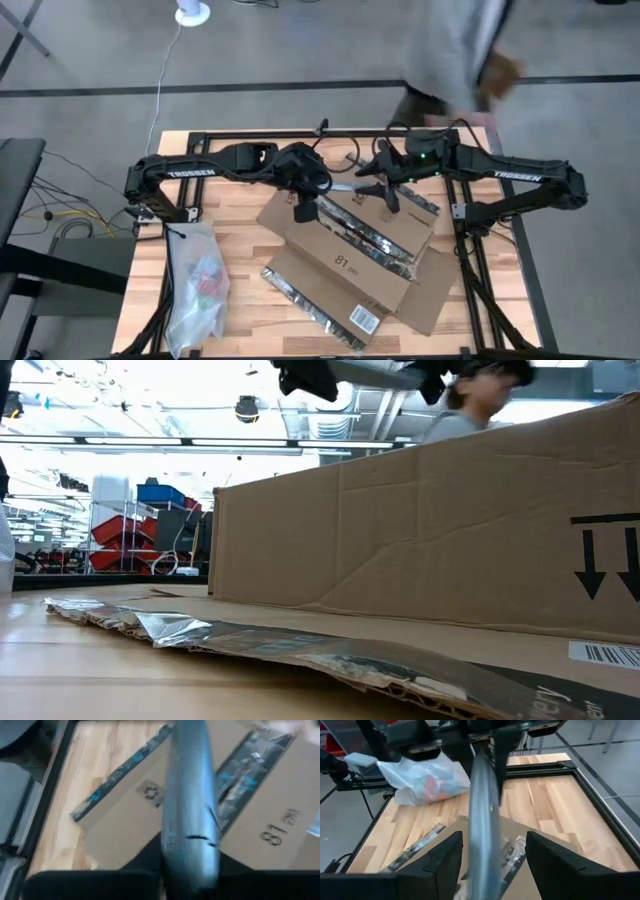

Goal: Unpack boxes
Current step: Break down the box until it is fully flat

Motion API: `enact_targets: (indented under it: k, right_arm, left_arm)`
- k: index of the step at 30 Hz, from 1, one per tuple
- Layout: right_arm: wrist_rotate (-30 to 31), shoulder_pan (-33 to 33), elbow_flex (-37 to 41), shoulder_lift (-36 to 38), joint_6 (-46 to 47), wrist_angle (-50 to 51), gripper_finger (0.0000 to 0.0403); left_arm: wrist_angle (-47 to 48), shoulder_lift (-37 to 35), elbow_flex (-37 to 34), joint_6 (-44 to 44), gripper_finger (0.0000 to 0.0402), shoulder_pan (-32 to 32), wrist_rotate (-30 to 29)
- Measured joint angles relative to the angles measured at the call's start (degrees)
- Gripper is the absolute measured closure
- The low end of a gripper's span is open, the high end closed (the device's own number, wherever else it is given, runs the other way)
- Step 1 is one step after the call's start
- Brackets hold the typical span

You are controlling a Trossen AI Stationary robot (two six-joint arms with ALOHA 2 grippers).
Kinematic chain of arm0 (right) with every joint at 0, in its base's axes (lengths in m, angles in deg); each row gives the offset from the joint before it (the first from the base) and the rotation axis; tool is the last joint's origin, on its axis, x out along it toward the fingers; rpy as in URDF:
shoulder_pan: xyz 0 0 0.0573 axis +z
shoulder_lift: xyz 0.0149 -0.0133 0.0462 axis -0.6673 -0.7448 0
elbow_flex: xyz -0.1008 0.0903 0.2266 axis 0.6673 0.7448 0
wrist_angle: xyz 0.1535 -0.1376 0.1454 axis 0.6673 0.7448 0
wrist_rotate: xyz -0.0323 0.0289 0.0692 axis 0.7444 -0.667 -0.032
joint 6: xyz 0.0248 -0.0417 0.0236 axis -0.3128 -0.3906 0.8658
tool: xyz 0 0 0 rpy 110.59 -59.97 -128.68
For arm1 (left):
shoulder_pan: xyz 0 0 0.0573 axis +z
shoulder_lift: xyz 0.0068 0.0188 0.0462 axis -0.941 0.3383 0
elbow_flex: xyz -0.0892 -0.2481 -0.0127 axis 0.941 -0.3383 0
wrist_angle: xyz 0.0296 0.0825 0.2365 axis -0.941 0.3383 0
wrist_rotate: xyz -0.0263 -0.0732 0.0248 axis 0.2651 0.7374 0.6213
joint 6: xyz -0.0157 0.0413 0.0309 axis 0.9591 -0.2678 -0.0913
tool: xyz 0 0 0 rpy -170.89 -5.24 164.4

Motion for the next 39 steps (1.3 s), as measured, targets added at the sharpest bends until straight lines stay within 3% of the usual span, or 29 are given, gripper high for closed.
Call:
enact_targets:
  k: [21, 30, 39]
  right_arm:
    - [-0.4, 2.4, -2.1, 2.4, -0.5, -5.9, 0.0207]
    - [-0.5, 0.1, -2.4, 6.0, -1.4, -1.2, 0.0207]
    - [-0.5, 1.4, -2.4, 0.9, -2.0, -0.8, 0.0207]
  left_arm:
    - [-2.3, -0.6, 0.0, -0.6, 0.0395, -0.1, -0.5]
    - [-2.5, -0.6, 0.0, -0.1, 0.0395, -0.1, -0.7]
    - [-2.7, -0.6, 0.0, 1.3, 0.0394, -0.1, -0.6]
